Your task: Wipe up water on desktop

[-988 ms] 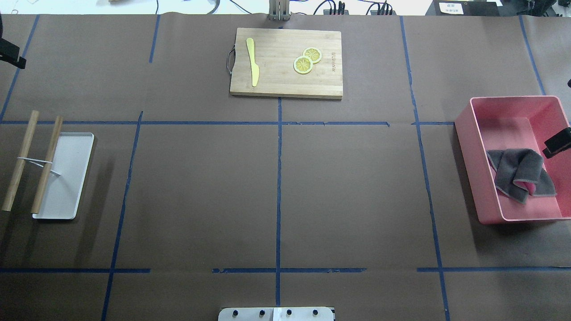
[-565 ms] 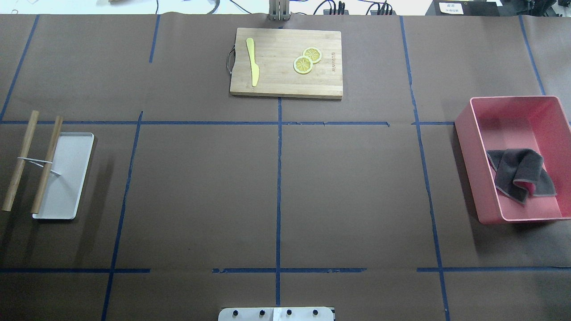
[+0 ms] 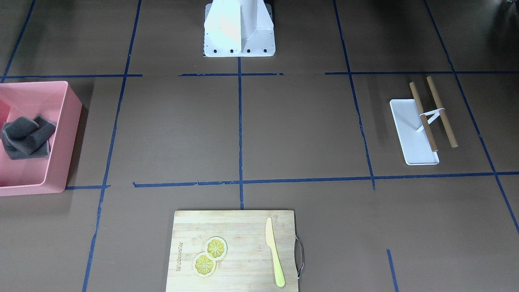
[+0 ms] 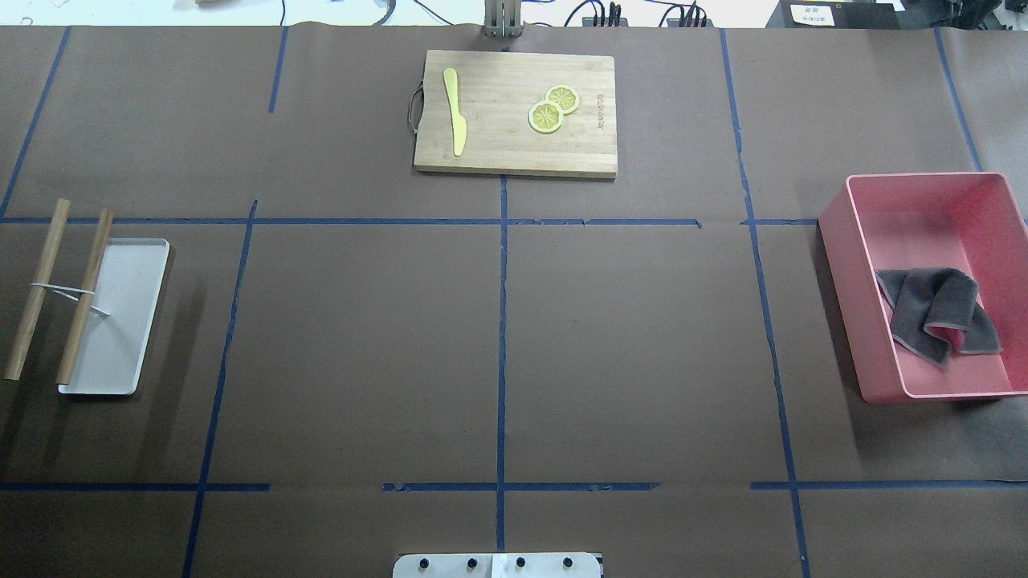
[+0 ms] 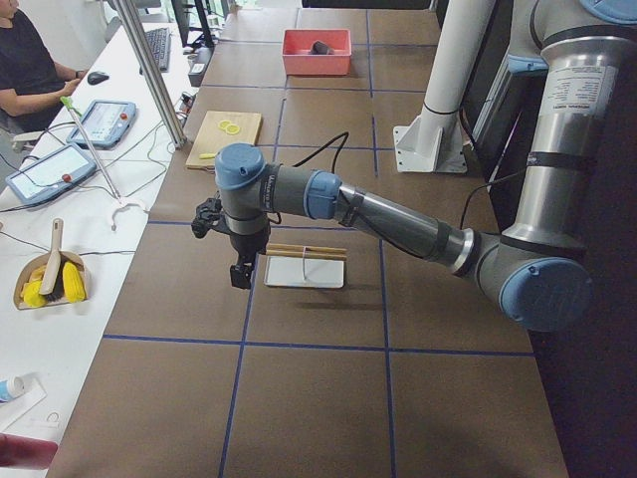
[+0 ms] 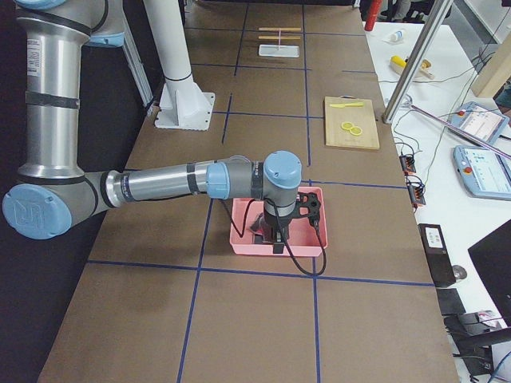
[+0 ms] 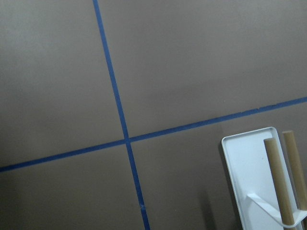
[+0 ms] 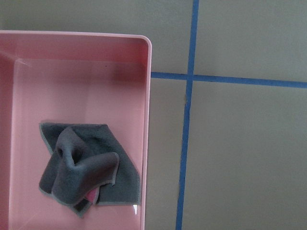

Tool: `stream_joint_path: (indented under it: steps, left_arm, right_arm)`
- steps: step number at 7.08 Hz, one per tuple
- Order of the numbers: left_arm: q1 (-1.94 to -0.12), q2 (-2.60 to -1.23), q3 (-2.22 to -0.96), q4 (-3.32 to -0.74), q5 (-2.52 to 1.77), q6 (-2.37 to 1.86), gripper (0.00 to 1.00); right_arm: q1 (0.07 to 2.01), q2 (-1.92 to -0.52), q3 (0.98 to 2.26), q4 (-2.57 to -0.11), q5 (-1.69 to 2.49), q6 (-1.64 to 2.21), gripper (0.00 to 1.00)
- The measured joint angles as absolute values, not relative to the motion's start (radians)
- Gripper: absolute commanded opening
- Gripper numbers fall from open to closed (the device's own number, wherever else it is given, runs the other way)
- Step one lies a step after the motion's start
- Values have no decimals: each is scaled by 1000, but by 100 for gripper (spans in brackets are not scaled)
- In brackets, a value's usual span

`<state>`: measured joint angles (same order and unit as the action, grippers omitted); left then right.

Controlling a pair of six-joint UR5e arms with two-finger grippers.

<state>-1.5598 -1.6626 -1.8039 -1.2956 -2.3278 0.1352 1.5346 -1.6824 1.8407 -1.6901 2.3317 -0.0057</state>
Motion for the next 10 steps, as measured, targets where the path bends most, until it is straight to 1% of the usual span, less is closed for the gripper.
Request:
stream_joint_path:
  steps: [2, 4, 6, 10]
  left_arm:
    - [-1559, -1627, -1754, -1326, -2332, 141, 100]
    - [-1559, -1618, -1696, -1380, -2352, 140, 100]
    - [-1555, -1599, -1688, -1406, -2386, 140, 100]
    - [-1554, -1530, -1680, -1556, -2395, 139, 100]
  right_arm:
    - [1535, -1685, 1808, -1687, 2330, -17, 100]
    - [1520, -1681, 1802, -1686, 2328, -14, 100]
    - [1507, -1680, 1800, -1686, 2326, -9, 100]
    - [1501, -1680, 1801, -1686, 2330, -6, 100]
